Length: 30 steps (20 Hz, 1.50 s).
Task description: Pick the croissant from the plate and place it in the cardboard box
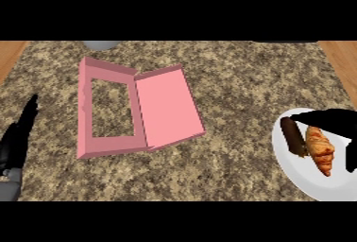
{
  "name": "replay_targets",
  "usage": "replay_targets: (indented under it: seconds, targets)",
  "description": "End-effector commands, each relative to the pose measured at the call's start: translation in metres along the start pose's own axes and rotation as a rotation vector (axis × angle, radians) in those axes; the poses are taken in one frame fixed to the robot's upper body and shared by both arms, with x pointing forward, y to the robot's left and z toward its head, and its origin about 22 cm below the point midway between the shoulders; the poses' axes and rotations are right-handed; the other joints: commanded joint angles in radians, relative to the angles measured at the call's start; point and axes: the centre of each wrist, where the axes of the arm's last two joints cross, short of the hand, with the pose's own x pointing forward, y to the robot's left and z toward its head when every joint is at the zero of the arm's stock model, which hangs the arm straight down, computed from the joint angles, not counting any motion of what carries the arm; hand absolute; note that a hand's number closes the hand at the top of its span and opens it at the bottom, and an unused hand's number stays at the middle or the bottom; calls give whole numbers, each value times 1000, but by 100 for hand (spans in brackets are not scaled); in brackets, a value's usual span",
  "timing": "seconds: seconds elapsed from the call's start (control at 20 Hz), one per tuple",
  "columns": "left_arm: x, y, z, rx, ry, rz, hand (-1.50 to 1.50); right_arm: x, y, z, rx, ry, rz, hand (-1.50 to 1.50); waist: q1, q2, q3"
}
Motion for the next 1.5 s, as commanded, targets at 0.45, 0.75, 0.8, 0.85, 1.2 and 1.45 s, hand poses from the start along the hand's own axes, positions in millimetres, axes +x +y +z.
replay_targets:
  seconds: [0.45, 0.75, 0.8, 0.85, 1.2, 1.45]
  targets:
    - [-8, 3, 1, -2, -1, 4, 0, 35, 7, -16, 89, 109, 43, -150, 0, 1, 0]
    - [14, -9, -7, 1, -10, -4, 0, 25, 39, -37, 67, 148, 44, 150, 5, 3, 1]
    - [6, -17, -6, 5, -5, 6, 0, 28, 46, -35, 31, 117, 121, 150, 3, 3, 1]
    - [-9, -12, 7, -7, -15, -14, 0, 20, 33, -21, -52, 98, 129, 150, 4, 2, 1]
    - [13, -9, -14, -3, -5, -11, 0, 28, 44, -47, -200, 100, 212, 150, 5, 5, 1]
    - [35, -25, -17, -79, -90, 7, 0, 73, -83, -66, -391, -352, 233, 150, 117, 39, 7]
